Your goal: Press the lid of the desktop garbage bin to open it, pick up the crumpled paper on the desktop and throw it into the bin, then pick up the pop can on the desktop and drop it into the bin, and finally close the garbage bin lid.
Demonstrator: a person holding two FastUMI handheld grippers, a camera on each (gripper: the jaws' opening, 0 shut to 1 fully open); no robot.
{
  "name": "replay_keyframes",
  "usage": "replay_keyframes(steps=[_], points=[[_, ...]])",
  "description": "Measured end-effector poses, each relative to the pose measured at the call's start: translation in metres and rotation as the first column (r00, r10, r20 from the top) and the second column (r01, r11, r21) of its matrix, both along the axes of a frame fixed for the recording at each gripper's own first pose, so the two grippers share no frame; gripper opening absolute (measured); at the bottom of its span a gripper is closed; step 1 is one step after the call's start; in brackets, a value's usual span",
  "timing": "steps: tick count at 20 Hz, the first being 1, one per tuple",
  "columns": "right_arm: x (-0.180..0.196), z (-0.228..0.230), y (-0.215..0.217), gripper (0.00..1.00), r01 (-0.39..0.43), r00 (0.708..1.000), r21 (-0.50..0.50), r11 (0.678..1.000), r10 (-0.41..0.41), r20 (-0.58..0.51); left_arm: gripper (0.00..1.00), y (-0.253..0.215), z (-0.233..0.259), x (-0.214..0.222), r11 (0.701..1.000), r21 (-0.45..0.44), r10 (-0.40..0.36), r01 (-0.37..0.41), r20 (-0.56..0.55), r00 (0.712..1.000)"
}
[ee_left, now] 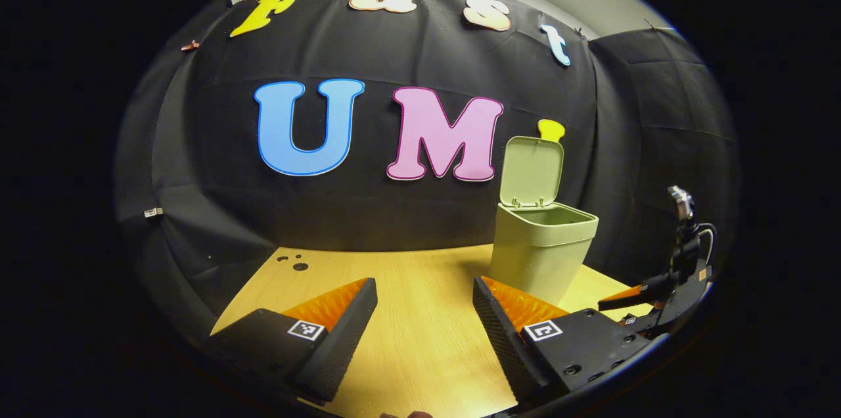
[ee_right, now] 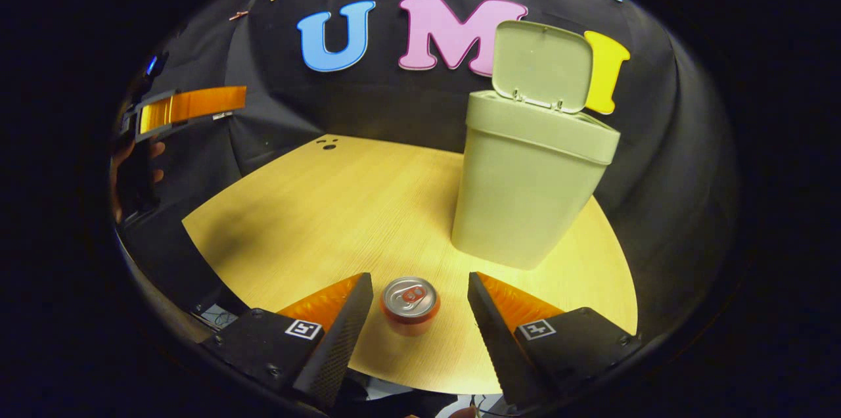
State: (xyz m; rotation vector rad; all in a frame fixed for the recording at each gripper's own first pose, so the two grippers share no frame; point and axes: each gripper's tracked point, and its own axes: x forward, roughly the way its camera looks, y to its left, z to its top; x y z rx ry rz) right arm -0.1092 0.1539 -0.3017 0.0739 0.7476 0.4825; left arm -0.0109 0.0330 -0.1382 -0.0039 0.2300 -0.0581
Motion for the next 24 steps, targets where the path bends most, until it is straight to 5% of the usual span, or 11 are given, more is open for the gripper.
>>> replay_keyframes(steps=[13, 24], points=[[-0.001, -0.063, 0.018, 0.93, -0.089, 0.989, -0.082, 0.993, 0.078, -0.124, 0.94, -0.002, -0.007, -0.005, 1.000, 0.006, 0.000, 0.000, -0.020, 1.000], [0.003, -0.052, 0.007, 0.84, -0.062, 0.992, -0.064, 0.996, 0.055, -0.112, 0.95, -0.003, -0.012, 0.000, 1.000, -0.003, 0.002, -0.003, -0.033, 0.999]])
